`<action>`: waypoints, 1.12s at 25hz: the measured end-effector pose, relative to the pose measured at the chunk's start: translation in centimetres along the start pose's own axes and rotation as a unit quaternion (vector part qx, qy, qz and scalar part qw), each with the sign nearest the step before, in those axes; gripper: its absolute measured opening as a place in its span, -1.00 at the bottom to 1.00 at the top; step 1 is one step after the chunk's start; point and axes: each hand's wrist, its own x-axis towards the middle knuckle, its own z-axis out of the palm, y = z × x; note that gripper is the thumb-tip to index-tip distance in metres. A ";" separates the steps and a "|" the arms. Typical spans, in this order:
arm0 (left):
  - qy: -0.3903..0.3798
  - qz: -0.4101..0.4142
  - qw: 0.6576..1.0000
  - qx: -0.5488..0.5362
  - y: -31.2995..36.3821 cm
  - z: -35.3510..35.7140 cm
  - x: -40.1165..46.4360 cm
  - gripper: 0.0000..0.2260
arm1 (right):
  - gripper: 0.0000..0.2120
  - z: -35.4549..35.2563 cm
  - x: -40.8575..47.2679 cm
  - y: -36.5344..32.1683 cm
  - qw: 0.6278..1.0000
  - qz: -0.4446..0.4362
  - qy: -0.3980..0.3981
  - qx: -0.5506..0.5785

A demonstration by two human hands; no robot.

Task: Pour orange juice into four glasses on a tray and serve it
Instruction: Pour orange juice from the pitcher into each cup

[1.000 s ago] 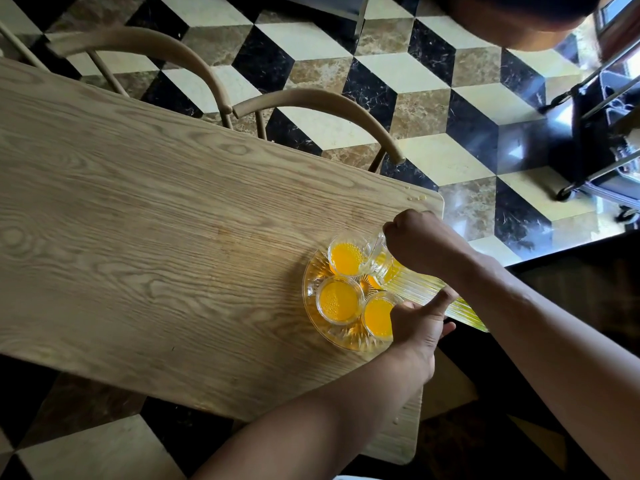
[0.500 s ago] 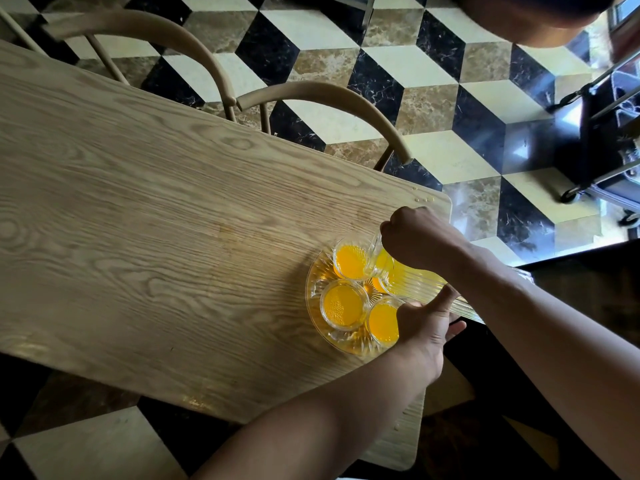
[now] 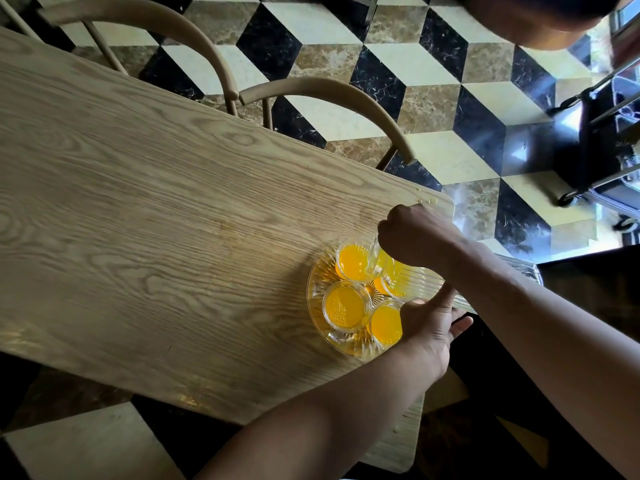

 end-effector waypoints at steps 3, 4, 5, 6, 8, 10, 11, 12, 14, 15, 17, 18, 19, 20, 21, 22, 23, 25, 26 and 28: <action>-0.007 -0.003 1.000 -0.012 0.1 0.1 0.1 -0.09 | -0.67 -0.1 0.1 -0.4 1.000 -0.001 -0.001 -0.024; -0.006 -0.001 1.000 -0.017 0.1 0.1 0.2 -0.10 | -0.66 -0.1 0.1 -0.6 1.000 -0.001 -0.002 -0.029; -0.005 0.001 1.000 -0.024 0.2 0.1 0.2 -0.11 | -0.66 -0.1 0.1 -0.7 0.999 -0.003 -0.004 -0.033; -0.005 0.001 1.000 -0.030 0.3 0.2 0.2 -0.12 | -0.67 -0.1 0.1 -0.8 0.999 -0.006 -0.006 -0.035; -0.004 0.002 0.999 -0.043 0.2 0.2 0.2 -0.15 | -0.68 -0.2 0.0 -1.0 0.999 -0.009 -0.011 -0.041; -0.017 -0.006 0.999 -0.048 0.2 0.1 0.3 -0.24 | -0.68 -0.1 0.0 -1.2 0.999 -0.008 -0.014 -0.049; -0.024 -0.014 0.999 -0.042 0.1 0.0 0.4 -0.33 | -0.69 0.0 0.0 -1.2 0.999 -0.007 -0.013 -0.050; -0.026 -0.020 0.999 -0.039 0.0 0.0 0.5 -0.46 | -0.69 0.1 0.0 -1.3 0.999 -0.005 -0.014 -0.051; -0.016 -0.041 0.998 -0.041 0.0 -0.1 0.3 -0.64 | -0.70 0.3 0.1 -1.3 0.999 -0.006 -0.012 -0.050; -0.014 -0.046 0.998 -0.040 0.0 -0.1 0.2 -0.66 | -0.70 0.4 0.2 -1.1 0.999 -0.006 -0.010 -0.048; -0.019 -0.049 0.998 -0.036 0.0 -0.1 0.0 -0.69 | -0.70 0.7 0.3 -0.9 0.999 -0.016 -0.019 -0.048; -0.021 -0.048 0.998 -0.034 0.1 -0.1 0.0 -0.70 | -0.71 0.9 0.3 -0.9 0.998 -0.021 -0.025 -0.049; -0.021 -0.044 0.998 -0.033 0.1 -0.2 0.0 -0.72 | -0.72 1.0 0.4 -0.9 0.998 -0.026 -0.027 -0.050; -0.017 -0.041 0.999 -0.031 0.1 -0.2 0.0 -0.73 | -0.71 1.0 0.3 -1.0 0.998 -0.024 -0.025 -0.046; -0.014 -0.039 0.999 -0.028 0.2 -0.2 0.0 -0.74 | -0.71 0.8 0.2 -1.0 0.999 -0.019 -0.019 -0.037; -0.005 -0.036 0.999 -0.019 0.1 -0.3 0.0 -0.74 | -0.70 0.5 0.0 -1.0 1.000 -0.010 -0.016 -0.023; 0.007 -0.030 0.999 -0.009 -0.1 -0.5 0.1 -0.74 | -0.70 0.3 -0.2 -0.9 1.000 -0.002 -0.011 -0.009; 0.022 -0.010 1.000 0.001 -0.5 -0.8 0.2 -0.62 | -0.70 0.0 -1.0 -0.7 1.000 0.009 0.001 0.022; 0.026 0.001 1.000 0.009 -0.6 -0.9 0.2 -0.53 | -0.70 -0.2 -1.4 -0.4 0.999 0.011 0.010 0.038; 0.024 0.023 0.999 0.042 -1.1 -1.2 0.1 -0.42 | -0.68 -0.4 -2.2 0.2 0.997 0.016 0.029 0.069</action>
